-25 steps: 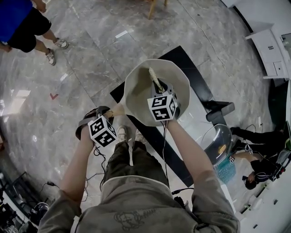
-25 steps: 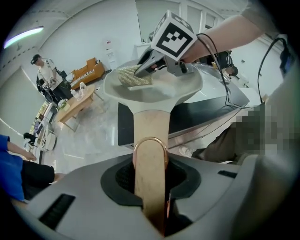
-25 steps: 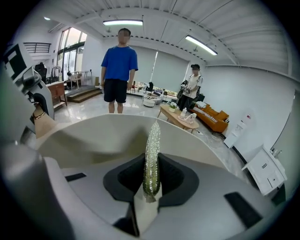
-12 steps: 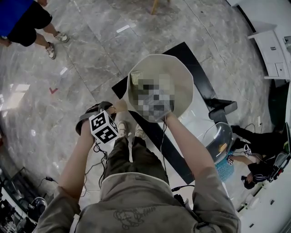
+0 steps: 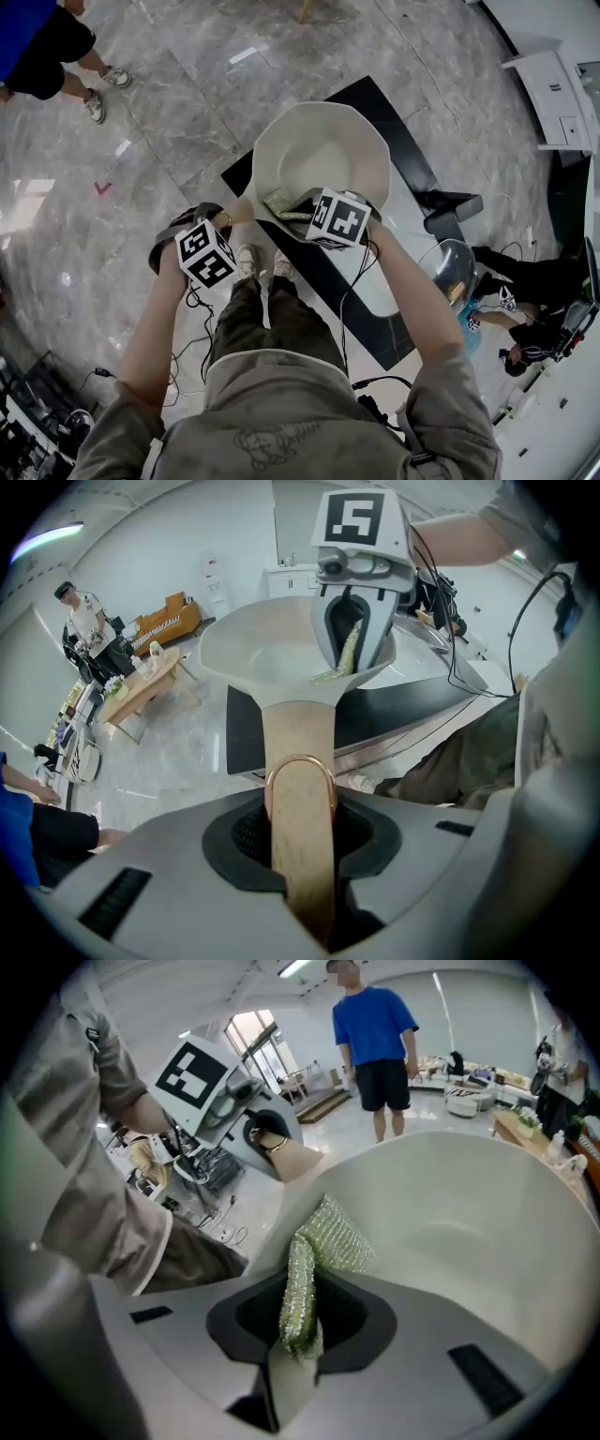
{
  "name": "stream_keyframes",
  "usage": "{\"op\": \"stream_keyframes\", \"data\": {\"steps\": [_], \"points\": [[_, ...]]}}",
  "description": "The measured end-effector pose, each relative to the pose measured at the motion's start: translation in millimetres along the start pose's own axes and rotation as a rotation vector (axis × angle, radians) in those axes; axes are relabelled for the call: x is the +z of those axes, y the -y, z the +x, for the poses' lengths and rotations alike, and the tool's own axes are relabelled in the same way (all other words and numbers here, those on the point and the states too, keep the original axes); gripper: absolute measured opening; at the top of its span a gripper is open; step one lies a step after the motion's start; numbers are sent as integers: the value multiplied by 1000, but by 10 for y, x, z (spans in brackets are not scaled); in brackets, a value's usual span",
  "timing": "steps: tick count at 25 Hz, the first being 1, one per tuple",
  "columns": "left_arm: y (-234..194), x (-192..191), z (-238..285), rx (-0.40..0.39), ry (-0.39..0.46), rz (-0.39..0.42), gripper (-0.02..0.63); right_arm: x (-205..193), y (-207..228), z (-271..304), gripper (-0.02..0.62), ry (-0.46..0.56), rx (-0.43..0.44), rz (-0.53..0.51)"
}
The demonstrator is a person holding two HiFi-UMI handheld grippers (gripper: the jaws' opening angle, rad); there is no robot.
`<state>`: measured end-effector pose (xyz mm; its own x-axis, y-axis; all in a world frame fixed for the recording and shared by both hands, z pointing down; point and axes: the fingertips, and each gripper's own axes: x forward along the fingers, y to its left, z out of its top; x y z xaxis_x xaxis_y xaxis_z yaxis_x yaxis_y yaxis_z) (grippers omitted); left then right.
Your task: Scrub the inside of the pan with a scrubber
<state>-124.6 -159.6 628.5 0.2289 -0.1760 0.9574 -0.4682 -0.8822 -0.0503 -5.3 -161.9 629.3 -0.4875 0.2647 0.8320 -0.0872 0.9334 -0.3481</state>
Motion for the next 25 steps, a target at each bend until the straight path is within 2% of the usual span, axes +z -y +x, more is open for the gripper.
{"op": "stream_keyframes", "data": {"steps": [3,5,7,10,12,13,15,18,25], "points": [[-5,-4,-2,1,0,0,101,-168,-107,-171,71,-61,72,12],[-6,-10,-6,4,0,0,101,-187,-15,-372,71,-56,20,25],[-3,-7,-5,7,-1,1,101,-126,258,-677,71,8,-142,53],[1,-3,0,9,0,1,101,6,851,-1208,72,144,-503,123],[4,-4,-1,10,1,1,101,9,1199,-1397,72,148,-719,120],[3,-5,-4,10,2,1,101,-1,1328,-1405,72,127,-791,107],[4,-9,-9,10,2,0,101,-19,1506,-1287,72,74,-871,78],[8,-11,-10,9,3,-2,101,-21,1606,-982,72,4,-890,34],[17,-1,-3,7,2,-2,101,-176,1492,-339,72,-143,-711,23]]}}
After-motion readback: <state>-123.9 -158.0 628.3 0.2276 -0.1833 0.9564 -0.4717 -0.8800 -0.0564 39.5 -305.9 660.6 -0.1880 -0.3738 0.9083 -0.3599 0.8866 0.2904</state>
